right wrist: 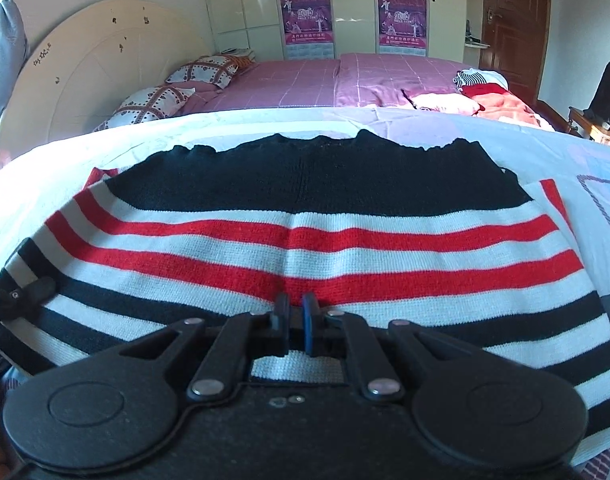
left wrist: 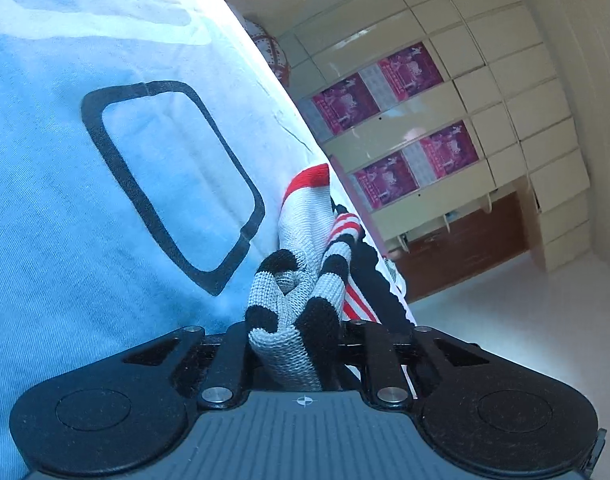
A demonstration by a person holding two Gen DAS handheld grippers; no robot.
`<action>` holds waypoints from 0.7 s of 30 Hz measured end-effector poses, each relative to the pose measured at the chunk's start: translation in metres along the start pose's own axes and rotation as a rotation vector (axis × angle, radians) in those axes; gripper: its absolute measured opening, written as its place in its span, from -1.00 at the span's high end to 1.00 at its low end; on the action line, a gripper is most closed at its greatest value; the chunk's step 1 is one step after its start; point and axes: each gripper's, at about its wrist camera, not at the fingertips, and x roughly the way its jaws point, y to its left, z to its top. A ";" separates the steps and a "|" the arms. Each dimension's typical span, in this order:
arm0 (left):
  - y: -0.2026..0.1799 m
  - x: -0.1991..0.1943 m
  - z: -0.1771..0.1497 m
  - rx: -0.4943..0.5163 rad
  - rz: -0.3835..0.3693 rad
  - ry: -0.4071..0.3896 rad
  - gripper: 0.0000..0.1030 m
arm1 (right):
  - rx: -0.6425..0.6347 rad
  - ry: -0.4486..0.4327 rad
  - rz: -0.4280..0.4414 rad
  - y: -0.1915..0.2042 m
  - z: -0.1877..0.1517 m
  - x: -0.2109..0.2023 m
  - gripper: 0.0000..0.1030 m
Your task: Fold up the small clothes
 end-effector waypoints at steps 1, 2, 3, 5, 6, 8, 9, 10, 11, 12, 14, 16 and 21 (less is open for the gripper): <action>0.000 0.002 0.001 -0.002 -0.005 0.004 0.65 | -0.004 -0.001 -0.005 0.001 0.000 0.001 0.86; -0.001 0.003 0.002 0.000 -0.006 0.007 0.64 | 0.002 -0.003 -0.007 0.001 0.000 0.001 0.85; -0.003 0.005 0.003 0.013 0.000 0.009 0.64 | 0.009 -0.006 -0.007 0.000 -0.001 0.001 0.85; -0.005 0.005 0.002 0.032 0.012 0.010 0.65 | 0.013 -0.020 -0.005 0.000 -0.003 0.002 0.86; -0.006 0.006 0.002 0.034 0.011 0.010 0.65 | 0.022 -0.026 0.000 -0.001 -0.004 0.002 0.86; -0.004 0.005 0.004 0.039 0.005 0.012 0.68 | 0.051 -0.030 0.013 -0.005 -0.004 0.003 0.86; -0.004 0.005 0.005 0.043 0.006 0.014 0.68 | 0.049 -0.031 0.016 -0.005 -0.004 0.003 0.86; -0.005 0.004 0.004 0.044 0.005 0.014 0.68 | 0.032 -0.033 0.013 -0.004 -0.004 0.003 0.86; -0.006 0.005 0.004 0.045 0.004 0.013 0.68 | 0.006 -0.036 0.006 -0.001 -0.004 0.003 0.86; -0.005 0.005 0.004 0.048 0.005 0.013 0.68 | -0.009 -0.040 0.002 0.001 -0.005 0.003 0.86; -0.007 0.004 0.003 0.056 0.010 0.010 0.68 | -0.026 -0.049 -0.004 0.003 -0.007 0.003 0.86; -0.006 -0.001 0.000 0.062 0.013 0.008 0.68 | -0.051 -0.060 -0.016 0.006 -0.009 0.003 0.86; -0.008 -0.009 -0.005 0.091 0.033 0.002 0.68 | -0.117 -0.101 -0.041 0.013 -0.017 0.002 0.86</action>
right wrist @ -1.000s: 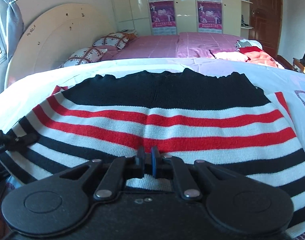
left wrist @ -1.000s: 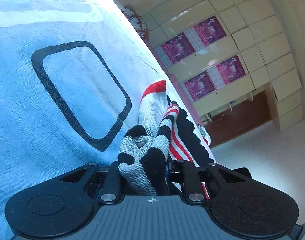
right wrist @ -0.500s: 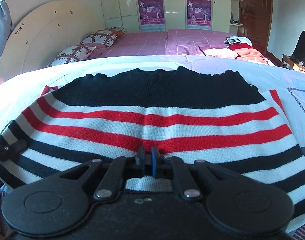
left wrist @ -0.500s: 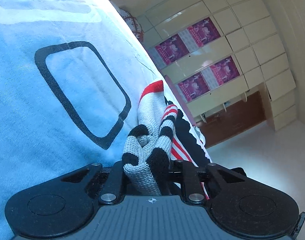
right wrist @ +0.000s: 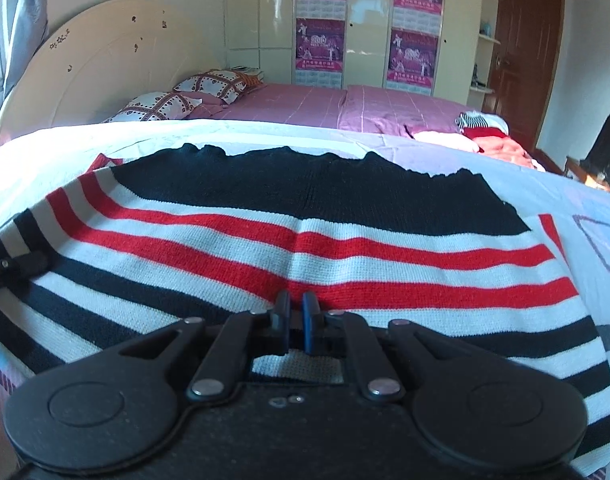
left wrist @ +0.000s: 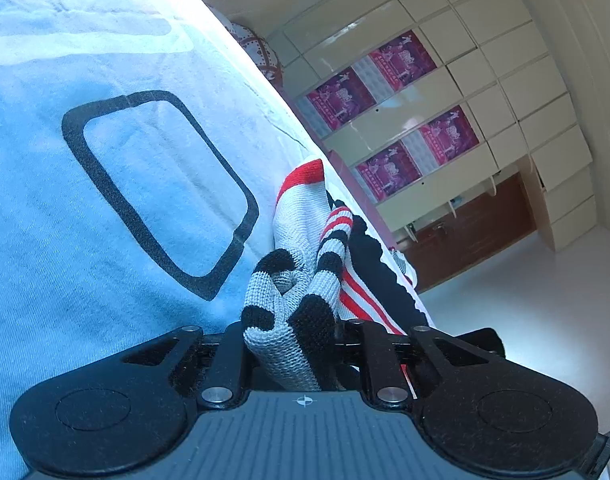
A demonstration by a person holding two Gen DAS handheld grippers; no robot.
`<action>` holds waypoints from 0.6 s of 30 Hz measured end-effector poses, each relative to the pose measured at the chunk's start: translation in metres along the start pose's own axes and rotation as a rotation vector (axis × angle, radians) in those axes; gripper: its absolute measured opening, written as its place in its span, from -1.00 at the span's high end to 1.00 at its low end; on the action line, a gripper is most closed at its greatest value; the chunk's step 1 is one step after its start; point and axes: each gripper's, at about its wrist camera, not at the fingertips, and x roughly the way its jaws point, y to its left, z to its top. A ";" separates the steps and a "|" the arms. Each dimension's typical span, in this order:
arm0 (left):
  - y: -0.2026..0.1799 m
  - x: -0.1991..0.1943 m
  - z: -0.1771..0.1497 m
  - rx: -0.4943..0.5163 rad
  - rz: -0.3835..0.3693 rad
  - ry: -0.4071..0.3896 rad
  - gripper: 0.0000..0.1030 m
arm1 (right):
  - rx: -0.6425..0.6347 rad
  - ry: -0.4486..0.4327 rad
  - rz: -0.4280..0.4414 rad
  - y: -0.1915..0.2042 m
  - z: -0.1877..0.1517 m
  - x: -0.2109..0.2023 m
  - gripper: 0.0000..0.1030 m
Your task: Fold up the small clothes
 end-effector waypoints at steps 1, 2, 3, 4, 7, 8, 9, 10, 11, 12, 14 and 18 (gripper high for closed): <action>-0.003 -0.001 0.001 0.012 0.006 0.001 0.68 | -0.009 -0.006 0.000 0.000 -0.001 0.000 0.86; -0.008 -0.003 0.003 0.028 0.009 0.000 0.68 | -0.016 -0.011 0.001 0.000 -0.002 0.000 0.86; -0.014 -0.007 0.005 0.046 0.003 -0.007 0.68 | -0.019 -0.014 0.003 0.000 -0.002 0.000 0.86; -0.023 -0.011 0.007 0.071 -0.006 -0.015 0.68 | -0.025 -0.017 0.006 -0.001 -0.002 0.000 0.86; -0.060 -0.022 0.016 0.163 -0.044 -0.038 0.68 | -0.055 -0.031 0.008 0.000 -0.005 -0.001 0.86; -0.076 -0.026 0.018 0.198 -0.059 -0.047 0.68 | -0.062 -0.038 0.010 0.000 -0.005 -0.001 0.86; -0.093 -0.029 0.019 0.242 -0.066 -0.051 0.68 | -0.065 -0.043 0.015 -0.001 -0.006 -0.001 0.86; -0.109 -0.030 0.018 0.282 -0.076 -0.047 0.68 | -0.065 -0.048 0.022 -0.002 -0.007 -0.001 0.86; -0.129 -0.033 0.018 0.325 -0.089 -0.040 0.68 | -0.060 -0.051 0.033 -0.004 -0.008 -0.001 0.86; -0.147 -0.032 0.015 0.368 -0.099 -0.028 0.68 | -0.049 -0.052 0.049 -0.008 -0.008 -0.001 0.85; -0.183 -0.030 0.005 0.457 -0.110 -0.005 0.68 | -0.008 -0.047 0.103 -0.019 -0.006 0.001 0.85; -0.238 -0.012 -0.027 0.573 -0.125 0.075 0.68 | 0.311 -0.024 0.307 -0.091 -0.005 -0.006 0.74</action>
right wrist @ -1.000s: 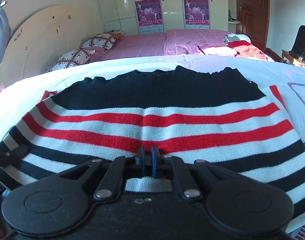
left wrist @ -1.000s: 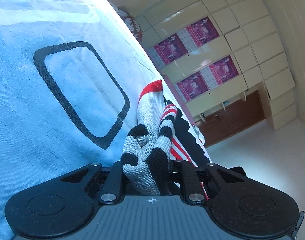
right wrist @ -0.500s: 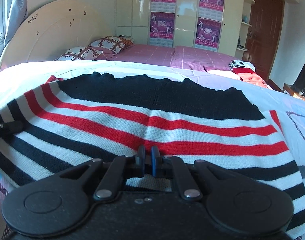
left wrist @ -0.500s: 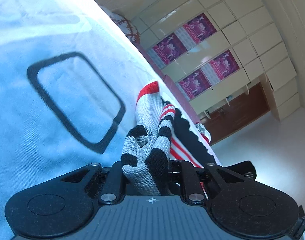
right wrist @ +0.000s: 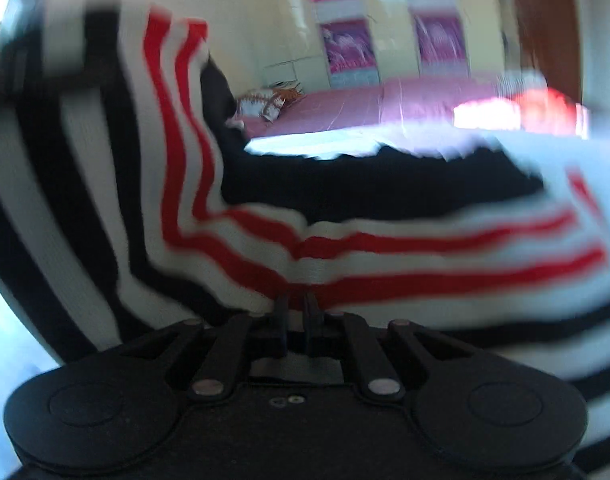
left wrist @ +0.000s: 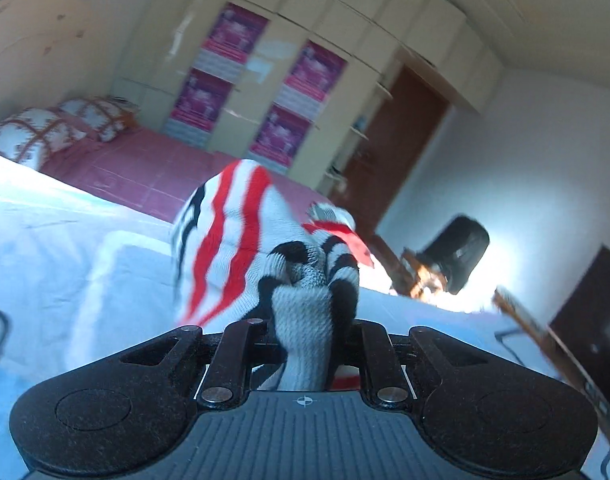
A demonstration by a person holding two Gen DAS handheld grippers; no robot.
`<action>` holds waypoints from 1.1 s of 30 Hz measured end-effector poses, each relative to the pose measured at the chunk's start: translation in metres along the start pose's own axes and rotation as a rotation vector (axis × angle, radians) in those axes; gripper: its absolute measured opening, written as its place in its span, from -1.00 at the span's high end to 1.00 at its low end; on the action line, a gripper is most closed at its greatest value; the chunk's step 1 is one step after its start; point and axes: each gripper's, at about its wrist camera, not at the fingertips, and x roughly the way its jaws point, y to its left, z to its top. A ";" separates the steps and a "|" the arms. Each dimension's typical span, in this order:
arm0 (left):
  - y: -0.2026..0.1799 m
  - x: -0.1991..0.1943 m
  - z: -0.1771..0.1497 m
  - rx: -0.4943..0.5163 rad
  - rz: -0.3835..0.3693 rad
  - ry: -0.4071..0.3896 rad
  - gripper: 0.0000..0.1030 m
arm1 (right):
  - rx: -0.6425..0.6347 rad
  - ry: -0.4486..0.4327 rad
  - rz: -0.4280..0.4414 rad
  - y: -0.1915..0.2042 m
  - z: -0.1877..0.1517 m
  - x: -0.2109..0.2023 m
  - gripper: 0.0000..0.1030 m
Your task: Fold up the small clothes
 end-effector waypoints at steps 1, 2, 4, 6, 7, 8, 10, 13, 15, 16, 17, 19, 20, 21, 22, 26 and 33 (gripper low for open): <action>-0.012 0.009 -0.004 0.015 -0.009 0.026 0.68 | 0.110 -0.053 -0.013 -0.026 0.000 -0.019 0.58; -0.025 0.021 -0.009 0.032 -0.025 0.060 0.68 | 0.196 -0.095 -0.047 -0.050 -0.004 -0.037 0.58; -0.047 0.049 -0.028 0.056 -0.058 0.157 0.68 | 0.358 -0.128 -0.029 -0.100 -0.015 -0.073 0.46; -0.066 0.077 -0.056 0.080 -0.085 0.272 0.66 | 0.461 -0.146 0.006 -0.136 -0.023 -0.100 0.42; -0.075 0.087 -0.070 0.114 -0.069 0.324 0.64 | 0.514 -0.154 0.044 -0.152 -0.024 -0.113 0.17; -0.087 0.085 -0.080 0.176 -0.036 0.313 0.57 | 0.559 -0.163 0.060 -0.164 -0.024 -0.124 -0.16; -0.095 0.063 -0.077 0.195 -0.078 0.280 0.13 | 0.594 -0.193 0.025 -0.175 -0.019 -0.143 -0.65; -0.084 0.013 -0.052 0.144 -0.165 0.226 -0.05 | 0.619 -0.202 0.176 -0.180 -0.010 -0.153 -0.64; -0.066 -0.019 -0.033 0.113 -0.162 0.157 -0.12 | 0.632 -0.191 0.257 -0.175 -0.004 -0.149 -0.64; -0.050 -0.031 -0.026 0.092 -0.125 0.130 -0.13 | 0.637 -0.168 0.290 -0.171 -0.001 -0.144 -0.64; -0.033 -0.037 -0.020 0.072 -0.064 0.117 -0.14 | 0.649 -0.136 0.312 -0.168 -0.001 -0.138 -0.64; 0.002 -0.044 -0.014 0.026 0.043 0.121 -0.14 | 0.671 -0.097 0.329 -0.161 -0.002 -0.131 -0.65; 0.022 -0.044 -0.014 -0.019 0.067 0.132 -0.14 | 0.677 -0.077 0.316 -0.156 -0.003 -0.128 -0.65; 0.035 -0.044 -0.016 -0.057 0.071 0.144 -0.14 | 0.675 -0.056 0.300 -0.152 -0.003 -0.124 -0.65; 0.044 -0.040 -0.020 -0.085 0.090 0.165 -0.14 | 0.674 -0.034 0.292 -0.149 -0.002 -0.119 -0.65; 0.053 -0.027 -0.043 -0.110 0.134 0.201 -0.14 | 0.622 0.031 0.274 -0.128 0.006 -0.101 -0.64; 0.039 -0.004 -0.047 -0.098 0.163 0.191 -0.15 | 0.194 0.150 -0.127 -0.061 0.025 -0.070 0.29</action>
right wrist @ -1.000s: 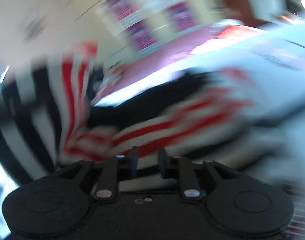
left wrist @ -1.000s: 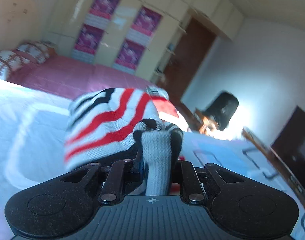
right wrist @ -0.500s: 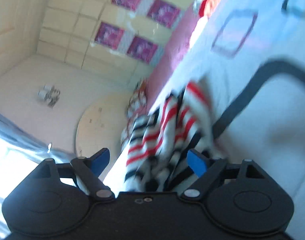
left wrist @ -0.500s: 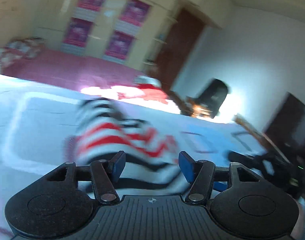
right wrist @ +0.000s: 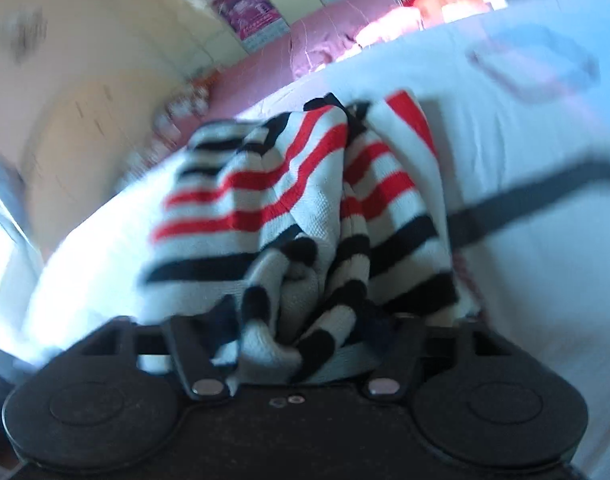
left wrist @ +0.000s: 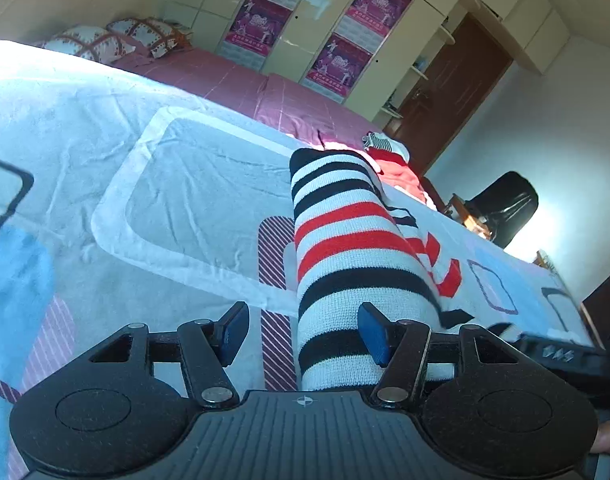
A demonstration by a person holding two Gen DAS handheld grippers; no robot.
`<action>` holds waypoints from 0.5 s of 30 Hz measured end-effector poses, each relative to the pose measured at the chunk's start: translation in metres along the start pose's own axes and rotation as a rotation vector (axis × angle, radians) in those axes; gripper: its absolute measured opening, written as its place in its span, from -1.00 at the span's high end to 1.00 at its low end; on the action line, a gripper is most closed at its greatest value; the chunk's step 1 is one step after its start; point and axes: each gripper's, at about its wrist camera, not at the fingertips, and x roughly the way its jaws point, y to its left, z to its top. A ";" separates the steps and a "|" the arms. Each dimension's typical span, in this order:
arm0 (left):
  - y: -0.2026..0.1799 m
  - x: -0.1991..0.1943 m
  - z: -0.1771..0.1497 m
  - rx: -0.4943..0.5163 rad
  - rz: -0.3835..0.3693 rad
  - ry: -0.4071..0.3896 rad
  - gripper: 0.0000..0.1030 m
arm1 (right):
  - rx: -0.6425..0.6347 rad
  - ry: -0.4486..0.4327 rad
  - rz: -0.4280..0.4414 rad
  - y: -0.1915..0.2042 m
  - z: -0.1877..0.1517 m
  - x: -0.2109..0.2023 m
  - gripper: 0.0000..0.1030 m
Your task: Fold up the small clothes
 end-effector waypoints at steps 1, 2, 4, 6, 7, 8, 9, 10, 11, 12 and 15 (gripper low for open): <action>-0.004 -0.001 0.002 0.023 0.008 -0.006 -0.15 | -0.032 -0.029 -0.006 0.004 -0.004 -0.004 0.63; -0.008 0.001 0.006 0.044 0.011 -0.006 -0.15 | -0.052 -0.061 0.009 0.009 -0.006 -0.009 0.64; -0.012 0.001 0.012 0.065 0.009 -0.008 -0.15 | -0.132 -0.155 0.015 0.020 -0.009 -0.025 0.66; -0.015 -0.001 0.016 0.082 -0.002 -0.024 -0.15 | -0.177 -0.246 0.071 0.022 -0.013 -0.044 0.66; -0.016 -0.002 0.017 0.086 -0.006 -0.030 -0.15 | -0.203 -0.285 0.092 0.021 -0.016 -0.053 0.66; -0.018 -0.001 0.016 0.085 -0.016 -0.030 -0.15 | -0.227 -0.315 0.105 0.020 -0.018 -0.058 0.66; -0.018 0.001 0.015 0.071 -0.029 -0.022 -0.15 | -0.229 -0.327 0.108 0.013 -0.022 -0.059 0.66; -0.018 0.006 0.013 0.056 -0.034 0.001 -0.15 | -0.201 -0.293 0.071 -0.001 -0.024 -0.048 0.66; -0.020 0.017 0.010 0.050 -0.032 0.053 -0.15 | -0.142 -0.202 0.016 -0.015 -0.026 -0.029 0.64; -0.022 0.024 0.007 0.054 -0.036 0.090 -0.20 | -0.083 -0.123 0.007 -0.029 -0.027 -0.013 0.63; -0.033 0.027 0.003 0.106 0.015 0.069 -0.34 | -0.009 -0.135 0.070 -0.041 -0.024 -0.022 0.53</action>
